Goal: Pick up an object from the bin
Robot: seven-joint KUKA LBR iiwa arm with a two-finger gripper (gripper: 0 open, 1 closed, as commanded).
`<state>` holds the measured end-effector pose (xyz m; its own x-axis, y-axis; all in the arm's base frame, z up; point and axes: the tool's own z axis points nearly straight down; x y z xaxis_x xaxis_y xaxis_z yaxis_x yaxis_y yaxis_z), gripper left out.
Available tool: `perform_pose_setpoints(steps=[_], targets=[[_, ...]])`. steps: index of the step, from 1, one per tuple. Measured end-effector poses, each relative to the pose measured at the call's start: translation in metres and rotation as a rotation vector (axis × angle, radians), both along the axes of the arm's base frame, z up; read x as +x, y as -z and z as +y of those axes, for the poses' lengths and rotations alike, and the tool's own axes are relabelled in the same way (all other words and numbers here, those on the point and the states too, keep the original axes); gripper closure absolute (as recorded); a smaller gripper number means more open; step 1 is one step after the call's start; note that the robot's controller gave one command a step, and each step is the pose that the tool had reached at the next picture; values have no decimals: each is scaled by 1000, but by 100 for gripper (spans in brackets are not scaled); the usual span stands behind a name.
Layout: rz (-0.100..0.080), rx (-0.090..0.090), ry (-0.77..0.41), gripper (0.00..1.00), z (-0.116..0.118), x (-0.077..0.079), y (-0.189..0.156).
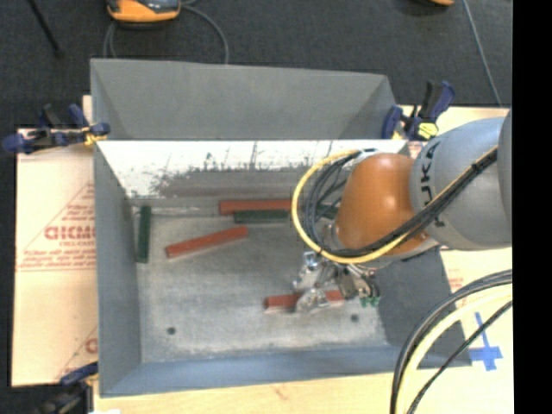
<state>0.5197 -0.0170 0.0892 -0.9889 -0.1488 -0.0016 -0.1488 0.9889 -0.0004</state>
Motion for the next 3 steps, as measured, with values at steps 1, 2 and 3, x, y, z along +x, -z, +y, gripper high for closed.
perform_pose_setpoints(steps=[1,2,3], targets=[[4,0,-7,100,10,4,-28],[0,1,17,100,8,-5,-53],[-2,-1,-32,100,-1,3,-165]])
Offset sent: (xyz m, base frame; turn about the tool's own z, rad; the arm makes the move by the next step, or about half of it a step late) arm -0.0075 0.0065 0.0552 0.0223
